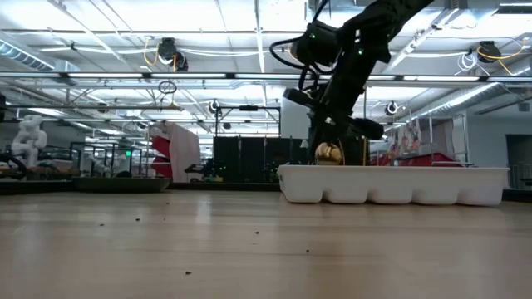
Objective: Sort silverware
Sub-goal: Put the green spoon into the white silverware organizer
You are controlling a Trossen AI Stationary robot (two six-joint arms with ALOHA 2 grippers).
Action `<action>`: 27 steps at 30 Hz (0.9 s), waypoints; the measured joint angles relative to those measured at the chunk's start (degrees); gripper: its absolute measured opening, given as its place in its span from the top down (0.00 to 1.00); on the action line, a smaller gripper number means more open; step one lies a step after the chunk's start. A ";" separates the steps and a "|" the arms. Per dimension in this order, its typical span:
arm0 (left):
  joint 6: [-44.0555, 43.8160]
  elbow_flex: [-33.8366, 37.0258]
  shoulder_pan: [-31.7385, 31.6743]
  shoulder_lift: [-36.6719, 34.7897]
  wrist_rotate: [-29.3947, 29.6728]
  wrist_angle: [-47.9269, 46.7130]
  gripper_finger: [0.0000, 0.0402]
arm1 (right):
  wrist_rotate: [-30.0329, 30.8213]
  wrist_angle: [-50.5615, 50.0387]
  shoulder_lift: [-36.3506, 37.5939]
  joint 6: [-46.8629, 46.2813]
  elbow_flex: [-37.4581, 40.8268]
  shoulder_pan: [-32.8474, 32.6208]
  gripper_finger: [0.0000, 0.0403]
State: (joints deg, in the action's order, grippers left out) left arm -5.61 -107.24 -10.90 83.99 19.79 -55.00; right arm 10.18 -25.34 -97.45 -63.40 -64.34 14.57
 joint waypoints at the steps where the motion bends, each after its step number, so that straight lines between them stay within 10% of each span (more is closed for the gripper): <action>1: 0.00 0.00 0.00 0.00 0.00 0.00 0.79 | 0.17 0.99 0.00 -0.73 0.66 -0.02 1.00; 27: -0.02 0.00 0.00 0.00 0.00 0.00 0.79 | -1.30 10.63 0.35 -5.61 11.54 -1.14 0.90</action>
State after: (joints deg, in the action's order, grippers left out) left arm -5.63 -107.24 -10.90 83.99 19.79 -55.00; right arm 8.88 -14.71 -97.10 -69.01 -52.80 13.43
